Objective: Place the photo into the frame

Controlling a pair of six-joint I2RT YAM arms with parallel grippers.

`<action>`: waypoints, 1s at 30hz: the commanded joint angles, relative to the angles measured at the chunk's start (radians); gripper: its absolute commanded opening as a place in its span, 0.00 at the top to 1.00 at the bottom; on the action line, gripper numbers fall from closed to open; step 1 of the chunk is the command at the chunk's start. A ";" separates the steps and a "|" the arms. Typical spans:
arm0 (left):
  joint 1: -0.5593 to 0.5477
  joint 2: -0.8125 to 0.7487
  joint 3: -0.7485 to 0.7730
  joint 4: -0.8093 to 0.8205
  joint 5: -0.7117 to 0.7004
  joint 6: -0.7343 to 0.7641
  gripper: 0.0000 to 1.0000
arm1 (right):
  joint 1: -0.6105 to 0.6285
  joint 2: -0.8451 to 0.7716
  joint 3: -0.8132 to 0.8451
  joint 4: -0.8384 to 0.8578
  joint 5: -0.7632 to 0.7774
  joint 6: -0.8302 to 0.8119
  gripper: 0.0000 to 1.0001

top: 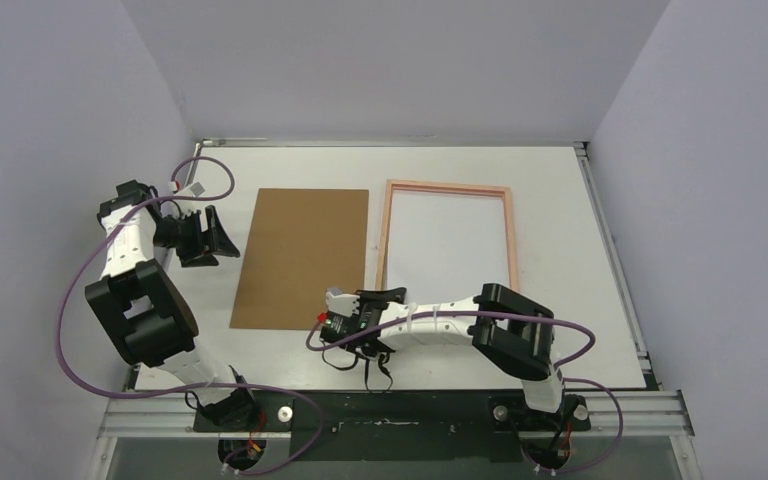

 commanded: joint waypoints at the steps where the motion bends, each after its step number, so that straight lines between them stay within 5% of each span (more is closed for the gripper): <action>1: 0.002 -0.012 0.003 0.002 0.024 0.013 0.35 | -0.009 -0.051 -0.007 0.038 0.046 -0.025 0.90; 15: 0.003 -0.009 0.005 -0.003 0.024 0.016 0.35 | -0.025 -0.035 -0.014 0.081 0.033 -0.053 0.69; 21: 0.002 -0.006 0.010 -0.010 0.024 0.019 0.34 | -0.029 -0.049 -0.008 0.057 0.020 -0.030 0.31; 30: 0.003 -0.003 0.027 -0.035 0.036 0.031 0.34 | 0.001 -0.089 0.075 -0.048 -0.089 0.065 0.05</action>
